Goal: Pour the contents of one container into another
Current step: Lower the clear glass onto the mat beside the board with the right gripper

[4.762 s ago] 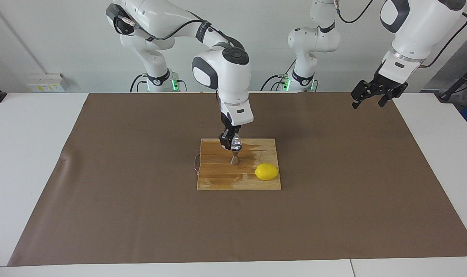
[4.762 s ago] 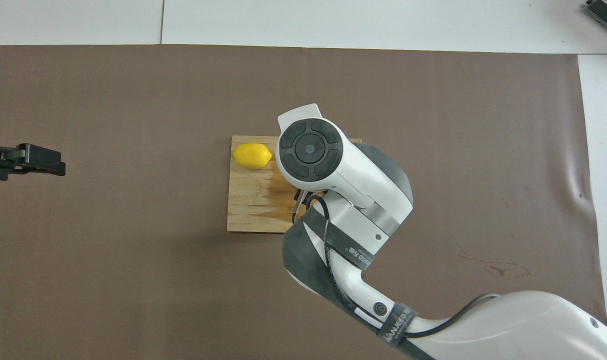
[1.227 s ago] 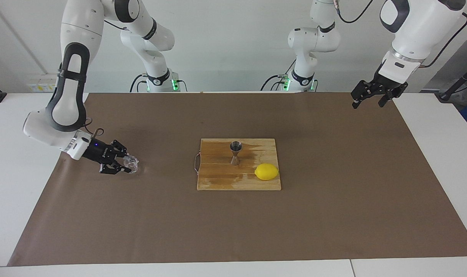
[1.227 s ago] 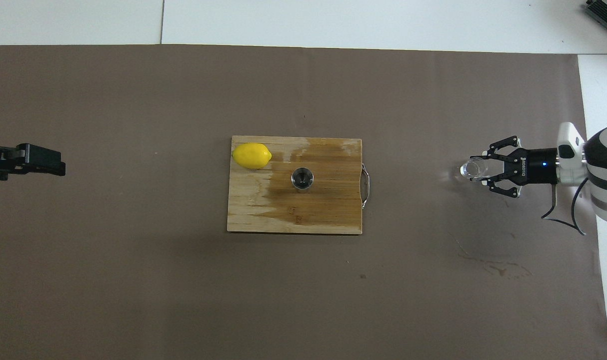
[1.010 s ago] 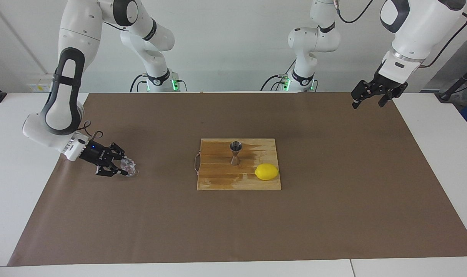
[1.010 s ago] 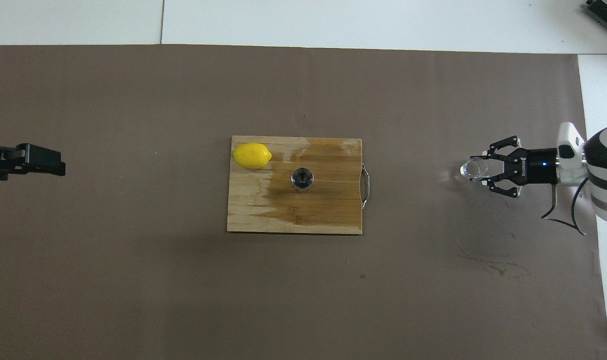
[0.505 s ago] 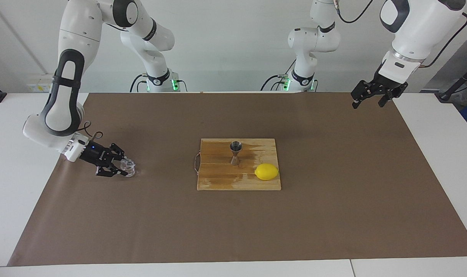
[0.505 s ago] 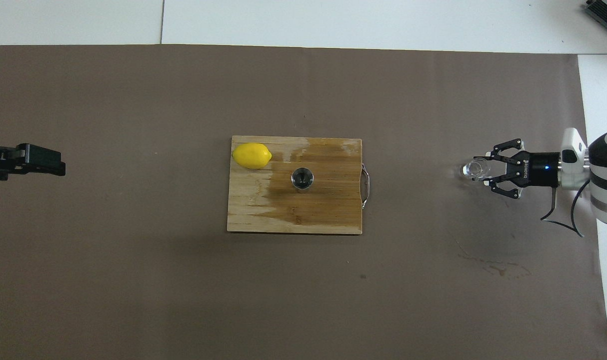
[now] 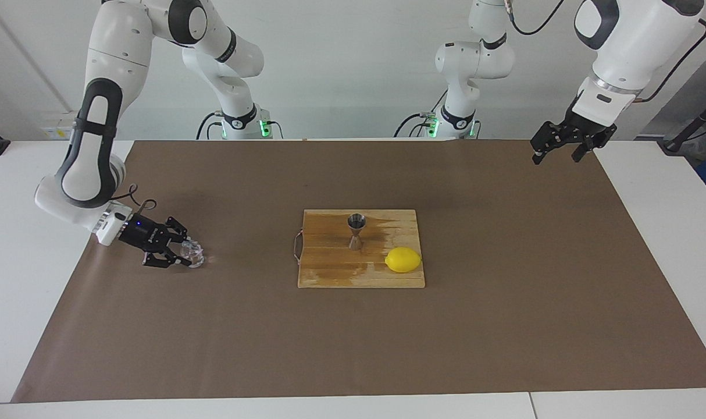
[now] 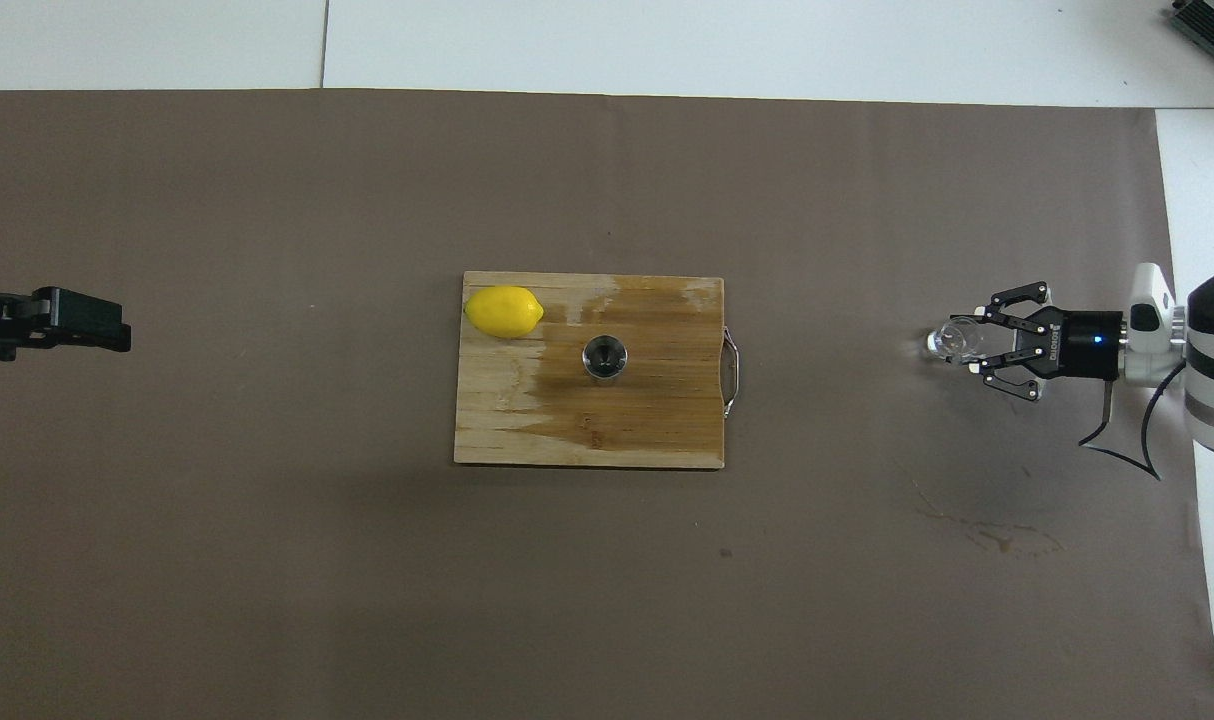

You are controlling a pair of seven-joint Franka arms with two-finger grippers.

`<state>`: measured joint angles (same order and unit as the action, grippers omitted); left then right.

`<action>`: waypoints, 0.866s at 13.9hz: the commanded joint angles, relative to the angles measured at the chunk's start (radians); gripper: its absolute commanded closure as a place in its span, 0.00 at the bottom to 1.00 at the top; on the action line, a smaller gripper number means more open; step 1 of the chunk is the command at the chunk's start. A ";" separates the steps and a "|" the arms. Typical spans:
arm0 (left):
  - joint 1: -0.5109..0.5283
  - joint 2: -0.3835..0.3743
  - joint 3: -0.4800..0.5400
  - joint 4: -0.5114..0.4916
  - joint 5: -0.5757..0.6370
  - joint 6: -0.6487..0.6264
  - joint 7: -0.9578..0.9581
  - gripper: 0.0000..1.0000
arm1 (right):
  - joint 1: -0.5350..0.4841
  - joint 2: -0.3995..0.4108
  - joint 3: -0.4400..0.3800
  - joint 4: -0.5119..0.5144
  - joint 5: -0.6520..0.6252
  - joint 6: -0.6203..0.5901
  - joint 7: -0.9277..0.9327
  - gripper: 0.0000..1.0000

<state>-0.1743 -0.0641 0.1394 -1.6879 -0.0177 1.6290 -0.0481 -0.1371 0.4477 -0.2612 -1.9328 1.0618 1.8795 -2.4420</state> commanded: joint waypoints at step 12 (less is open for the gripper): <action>0.001 -0.025 -0.003 -0.027 0.021 -0.005 -0.013 0.00 | -0.009 -0.032 -0.052 -0.002 0.032 -0.077 0.069 0.00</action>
<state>-0.1743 -0.0641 0.1394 -1.6879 -0.0177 1.6290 -0.0481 -0.1421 0.4476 -0.3015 -1.9331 1.0739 1.8322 -2.4271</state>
